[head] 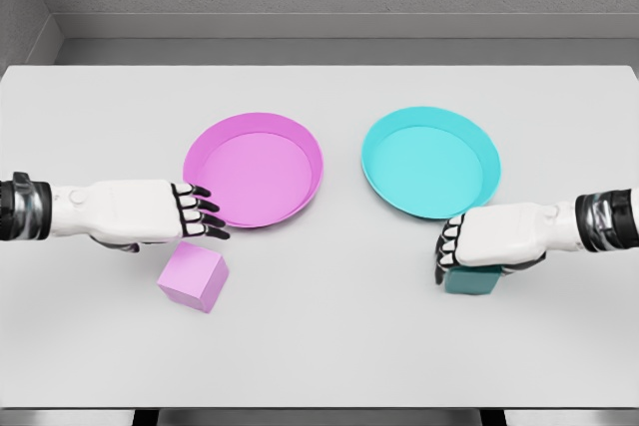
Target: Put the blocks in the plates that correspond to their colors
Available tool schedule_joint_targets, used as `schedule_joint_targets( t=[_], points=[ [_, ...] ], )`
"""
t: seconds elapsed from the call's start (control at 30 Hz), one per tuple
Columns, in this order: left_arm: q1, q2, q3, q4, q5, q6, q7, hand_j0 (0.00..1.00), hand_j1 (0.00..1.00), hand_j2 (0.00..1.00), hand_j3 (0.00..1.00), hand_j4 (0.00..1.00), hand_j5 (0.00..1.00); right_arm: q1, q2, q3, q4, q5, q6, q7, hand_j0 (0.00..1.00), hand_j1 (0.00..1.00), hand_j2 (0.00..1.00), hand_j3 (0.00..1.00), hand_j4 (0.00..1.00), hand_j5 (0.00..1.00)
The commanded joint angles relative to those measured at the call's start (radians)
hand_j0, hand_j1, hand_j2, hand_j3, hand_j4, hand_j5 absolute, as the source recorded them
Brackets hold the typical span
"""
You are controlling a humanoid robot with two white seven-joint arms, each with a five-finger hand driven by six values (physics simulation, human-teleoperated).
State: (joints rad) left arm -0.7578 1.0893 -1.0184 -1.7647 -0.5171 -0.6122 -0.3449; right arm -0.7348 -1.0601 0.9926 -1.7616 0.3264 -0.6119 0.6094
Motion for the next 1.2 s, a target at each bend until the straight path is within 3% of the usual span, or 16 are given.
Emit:
schedule_joint_targets(
  t=[0.0,0.17,0.4,0.67,0.8,0.9,0.93,0.97,1.17],
  points=[
    [0.002,-0.005,-0.003,0.001,0.011,0.001,-0.002,1.00,1.00,1.00,1.00,1.00,1.00,0.000,0.002,-0.026,0.001,-0.007,0.001,0.001,0.63,0.63,0.63,0.63,0.63,0.63],
    [0.000,-0.049,-0.037,-0.001,0.011,0.001,-0.029,1.00,1.00,1.00,1.00,1.00,1.00,0.003,0.005,-0.048,0.002,-0.021,0.001,0.001,0.63,0.63,0.63,0.63,0.63,0.63],
    [0.000,-0.049,-0.052,-0.001,0.011,0.001,-0.040,1.00,1.00,1.00,1.00,1.00,1.00,0.006,0.017,-0.183,0.040,-0.144,0.001,0.001,0.65,0.65,0.65,0.65,0.65,0.65],
    [0.002,-0.055,-0.058,-0.001,0.011,0.001,-0.042,1.00,1.00,1.00,1.00,1.00,1.00,-0.006,0.157,-0.351,0.313,-0.274,0.001,0.001,0.67,0.67,0.67,0.67,0.67,0.67],
    [0.005,-0.057,-0.065,-0.001,0.011,0.001,-0.060,1.00,1.00,1.00,1.00,1.00,1.00,-0.006,0.207,-0.408,0.366,-0.273,0.001,0.001,0.67,0.67,0.67,0.67,0.67,0.67],
    [0.006,-0.055,-0.065,-0.001,0.011,0.001,-0.062,1.00,1.00,1.00,1.00,1.00,1.00,-0.008,0.256,-0.407,0.366,-0.262,0.001,0.001,0.76,0.76,0.76,0.76,0.76,0.76],
    [0.006,-0.055,-0.065,-0.001,0.011,0.001,-0.063,1.00,1.00,1.00,1.00,1.00,1.00,-0.008,0.262,-0.407,0.366,-0.262,0.001,0.001,0.94,0.94,0.94,0.94,0.94,0.94],
    [0.006,-0.055,-0.065,-0.001,0.011,0.001,-0.063,1.00,1.00,1.00,1.00,1.00,1.00,-0.008,0.265,-0.407,0.366,-0.257,0.001,0.001,1.00,1.00,1.00,1.00,1.00,1.00],
    [0.006,-0.065,-0.065,-0.001,0.011,0.001,-0.063,1.00,1.00,1.00,1.00,1.00,1.00,-0.003,0.256,-0.422,0.366,-0.251,0.001,0.001,1.00,1.00,1.00,1.00,1.00,1.00]
  ],
)
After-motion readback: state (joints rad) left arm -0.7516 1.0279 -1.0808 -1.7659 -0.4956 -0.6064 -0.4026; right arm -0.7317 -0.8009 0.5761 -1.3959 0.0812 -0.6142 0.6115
